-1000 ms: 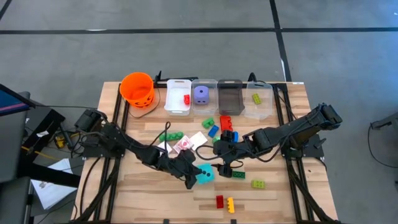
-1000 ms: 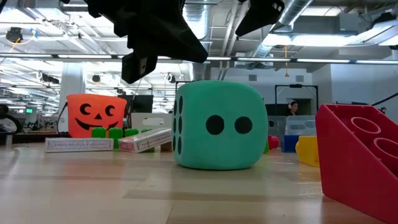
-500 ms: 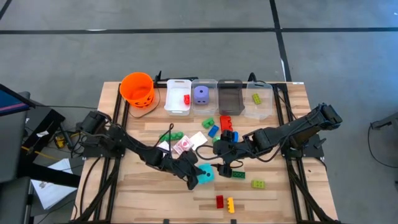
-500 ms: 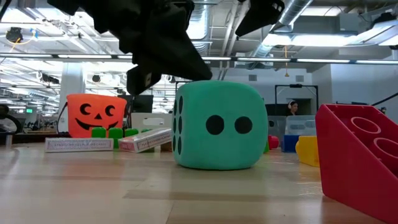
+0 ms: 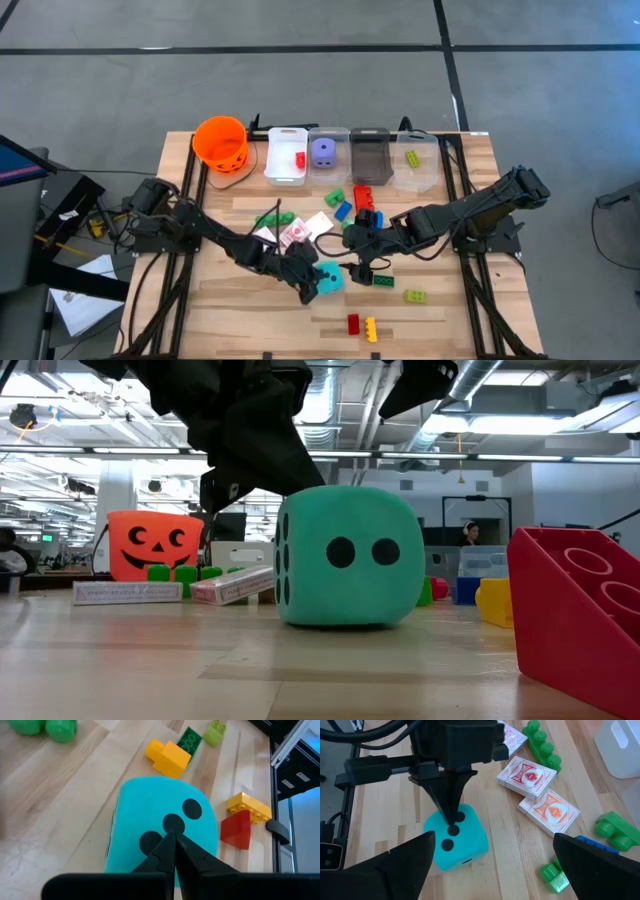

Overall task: Pick & Place Toys
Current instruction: Put the blue dice into the left transparent bin

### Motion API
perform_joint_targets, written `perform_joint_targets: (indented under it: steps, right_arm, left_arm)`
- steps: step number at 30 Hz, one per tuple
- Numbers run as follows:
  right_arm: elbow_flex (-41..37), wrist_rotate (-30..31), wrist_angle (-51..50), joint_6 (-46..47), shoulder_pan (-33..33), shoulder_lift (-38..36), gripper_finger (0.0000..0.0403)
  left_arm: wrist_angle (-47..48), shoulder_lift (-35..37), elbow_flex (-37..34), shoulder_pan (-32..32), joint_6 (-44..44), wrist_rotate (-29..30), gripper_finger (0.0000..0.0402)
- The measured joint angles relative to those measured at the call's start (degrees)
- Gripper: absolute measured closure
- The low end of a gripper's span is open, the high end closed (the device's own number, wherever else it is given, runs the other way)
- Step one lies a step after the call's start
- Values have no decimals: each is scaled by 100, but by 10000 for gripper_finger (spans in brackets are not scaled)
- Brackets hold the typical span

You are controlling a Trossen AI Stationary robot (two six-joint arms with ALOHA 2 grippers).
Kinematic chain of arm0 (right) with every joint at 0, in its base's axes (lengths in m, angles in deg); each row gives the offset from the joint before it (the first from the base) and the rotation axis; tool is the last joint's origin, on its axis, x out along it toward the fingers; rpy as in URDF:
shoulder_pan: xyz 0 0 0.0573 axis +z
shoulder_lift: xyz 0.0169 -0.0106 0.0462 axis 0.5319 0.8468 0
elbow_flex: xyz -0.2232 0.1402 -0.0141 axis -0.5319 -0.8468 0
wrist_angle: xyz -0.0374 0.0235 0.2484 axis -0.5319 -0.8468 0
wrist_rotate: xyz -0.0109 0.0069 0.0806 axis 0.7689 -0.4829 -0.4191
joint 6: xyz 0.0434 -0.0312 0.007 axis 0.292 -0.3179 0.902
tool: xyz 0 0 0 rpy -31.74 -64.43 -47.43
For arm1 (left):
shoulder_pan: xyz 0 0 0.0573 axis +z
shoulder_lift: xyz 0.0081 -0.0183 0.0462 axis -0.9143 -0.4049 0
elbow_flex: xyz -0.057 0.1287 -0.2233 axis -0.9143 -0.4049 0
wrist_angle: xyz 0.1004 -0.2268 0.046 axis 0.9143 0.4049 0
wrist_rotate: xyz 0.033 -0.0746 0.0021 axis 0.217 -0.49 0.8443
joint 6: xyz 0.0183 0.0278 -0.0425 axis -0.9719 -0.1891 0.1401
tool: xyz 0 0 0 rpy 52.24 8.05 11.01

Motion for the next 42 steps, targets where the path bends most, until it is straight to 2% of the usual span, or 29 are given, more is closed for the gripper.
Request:
perform_joint_targets:
  steps: [12, 26, 37, 42]
  right_arm:
    - [0, -11, -4, 0, 9, 0, 7]
    - [0, -11, -267, -4, 76, 0, 7]
    - [-1, -8, -311, -15, 76, 0, 7]
    - [-1, 4, -304, -13, 76, 0, 7]
  left_arm:
    - [190, -9, -16, 218, 0, 161, 401]
    - [641, 81, -23, 201, -199, 52, 401]
    - [2209, 792, -90, 298, -410, 392, 401]
    - [2292, 971, -65, 327, -409, 304, 401]
